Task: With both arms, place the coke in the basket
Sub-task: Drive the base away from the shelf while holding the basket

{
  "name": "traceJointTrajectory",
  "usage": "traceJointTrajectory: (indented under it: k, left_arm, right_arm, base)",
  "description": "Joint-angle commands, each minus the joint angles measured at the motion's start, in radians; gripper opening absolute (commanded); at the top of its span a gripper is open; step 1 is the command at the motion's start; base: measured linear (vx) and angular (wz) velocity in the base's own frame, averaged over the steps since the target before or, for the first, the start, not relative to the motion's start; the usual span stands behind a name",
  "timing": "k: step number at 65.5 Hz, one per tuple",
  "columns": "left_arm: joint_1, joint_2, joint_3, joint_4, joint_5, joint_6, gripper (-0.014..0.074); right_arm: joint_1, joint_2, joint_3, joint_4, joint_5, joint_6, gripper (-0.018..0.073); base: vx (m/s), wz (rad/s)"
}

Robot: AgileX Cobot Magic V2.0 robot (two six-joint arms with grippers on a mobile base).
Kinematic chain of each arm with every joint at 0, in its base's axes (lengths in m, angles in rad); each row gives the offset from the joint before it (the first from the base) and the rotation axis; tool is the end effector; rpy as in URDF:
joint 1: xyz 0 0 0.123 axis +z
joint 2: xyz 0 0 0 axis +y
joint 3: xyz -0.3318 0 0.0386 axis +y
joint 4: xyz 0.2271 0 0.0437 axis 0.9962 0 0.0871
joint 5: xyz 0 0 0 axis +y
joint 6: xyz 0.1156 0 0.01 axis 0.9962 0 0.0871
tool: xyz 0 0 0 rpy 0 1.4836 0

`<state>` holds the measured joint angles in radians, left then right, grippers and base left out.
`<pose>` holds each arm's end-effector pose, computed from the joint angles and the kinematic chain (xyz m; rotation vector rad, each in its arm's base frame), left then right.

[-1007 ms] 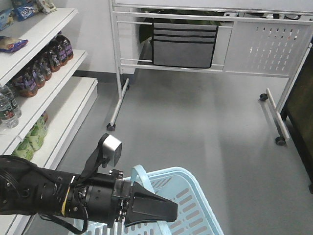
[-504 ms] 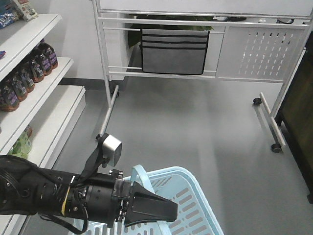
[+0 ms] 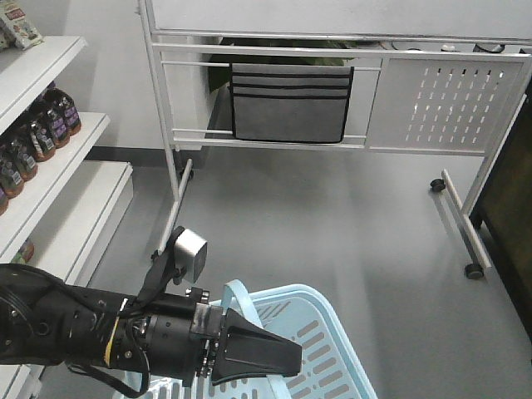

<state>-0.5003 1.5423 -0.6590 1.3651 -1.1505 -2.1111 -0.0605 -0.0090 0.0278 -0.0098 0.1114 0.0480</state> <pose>0.1746 -0.2136 0.2892 0.3332 2.2919 -1.9619 0.0116 -0.0008 0.1929 0.0805 1.6118 -0.0181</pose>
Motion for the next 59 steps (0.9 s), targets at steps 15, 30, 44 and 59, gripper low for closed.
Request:
traceJointTrajectory:
  k: [15,30,44,59]
  left_arm:
    - [-0.005,-0.035,-0.021,-0.062,-0.227,-0.005,-0.0006]
    - [-0.005,-0.035,-0.021,-0.062,-0.227,-0.005,-0.0006]
    - [-0.005,-0.035,-0.021,-0.062,-0.227,-0.005,-0.0006]
    - [-0.005,-0.035,-0.021,-0.062,-0.227,-0.005,-0.0006]
  right_arm:
    - [-0.007,-0.018,0.015,-0.011,-0.076,-0.002,-0.0004]
    - [-0.007,-0.018,0.015,-0.011,-0.076,-0.002,-0.0004]
    - [-0.007,-0.018,0.015,-0.011,-0.076,-0.002,-0.0004]
    - [-0.007,-0.018,0.015,-0.011,-0.078,-0.002,-0.0004]
  base:
    - [0.25,-0.04]
    - [0.25,-0.02]
    - [0.25,-0.02]
    - [0.25,-0.03]
